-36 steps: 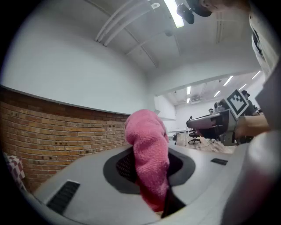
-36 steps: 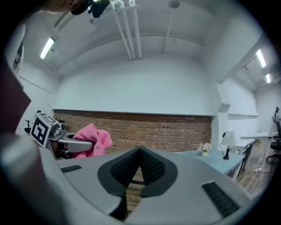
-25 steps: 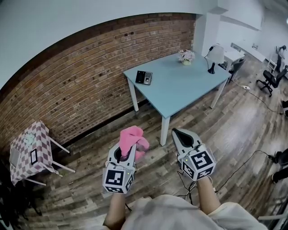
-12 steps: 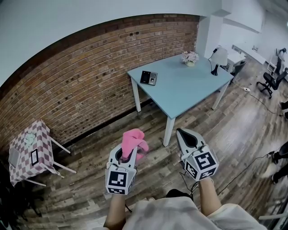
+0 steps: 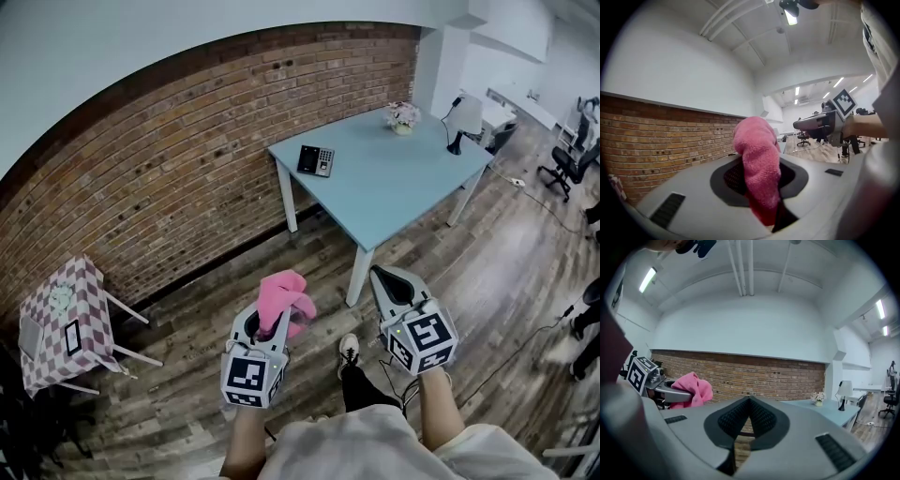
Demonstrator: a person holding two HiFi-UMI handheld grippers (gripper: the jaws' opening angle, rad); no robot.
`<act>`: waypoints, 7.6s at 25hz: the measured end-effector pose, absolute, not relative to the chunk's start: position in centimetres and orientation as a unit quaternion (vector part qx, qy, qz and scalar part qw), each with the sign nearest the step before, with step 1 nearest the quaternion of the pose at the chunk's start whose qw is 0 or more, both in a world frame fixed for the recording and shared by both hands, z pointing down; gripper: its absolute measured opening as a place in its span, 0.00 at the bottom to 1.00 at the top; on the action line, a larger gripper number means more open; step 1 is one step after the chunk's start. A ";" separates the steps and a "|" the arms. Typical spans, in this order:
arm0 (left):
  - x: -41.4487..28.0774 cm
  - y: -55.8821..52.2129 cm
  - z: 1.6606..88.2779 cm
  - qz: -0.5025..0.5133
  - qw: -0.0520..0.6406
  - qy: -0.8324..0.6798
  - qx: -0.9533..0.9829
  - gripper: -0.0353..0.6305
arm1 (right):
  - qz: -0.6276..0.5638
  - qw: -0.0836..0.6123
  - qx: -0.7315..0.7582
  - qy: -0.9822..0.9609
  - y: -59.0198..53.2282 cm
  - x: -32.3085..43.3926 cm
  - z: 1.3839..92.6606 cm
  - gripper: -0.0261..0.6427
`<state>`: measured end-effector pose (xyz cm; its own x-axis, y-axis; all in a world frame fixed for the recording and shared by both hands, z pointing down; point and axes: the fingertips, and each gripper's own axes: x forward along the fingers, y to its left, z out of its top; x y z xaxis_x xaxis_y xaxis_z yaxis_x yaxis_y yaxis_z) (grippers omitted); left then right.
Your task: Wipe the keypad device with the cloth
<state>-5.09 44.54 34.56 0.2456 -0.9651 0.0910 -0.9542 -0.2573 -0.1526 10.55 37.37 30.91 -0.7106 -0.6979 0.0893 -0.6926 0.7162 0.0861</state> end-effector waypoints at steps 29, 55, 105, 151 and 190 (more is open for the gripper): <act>-9.8 11.4 34.0 -0.091 0.013 0.639 -0.763 0.26 | 0.014 0.084 0.345 -0.935 2.3 5.1 32.5 0.04; -11.3 -4.2 34.7 -0.116 0.008 0.639 -0.760 0.26 | 0.046 0.125 0.314 -0.940 -11.5 3.7 35.9 0.04; -21.0 -33.4 53.4 -0.191 -0.115 0.517 -0.826 0.26 | -0.052 0.426 0.256 -0.866 -33.3 -8.6 58.2 0.26; -17.2 -26.7 65.3 -0.240 -0.162 0.459 -0.840 0.26 | -0.026 0.402 0.260 -0.878 -33.5 -8.4 58.3 0.26; -14.7 -32.8 58.4 -0.217 -0.078 0.483 -0.844 0.26 | -0.037 0.395 0.240 -0.886 -33.4 -8.4 58.4 0.27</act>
<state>-14.65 -32.81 58.44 0.4383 -0.7828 0.4418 -0.8501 -0.5206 -0.0790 -8.36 -33.37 58.36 -0.5724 -0.4547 0.6823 -0.3955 0.8820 0.2561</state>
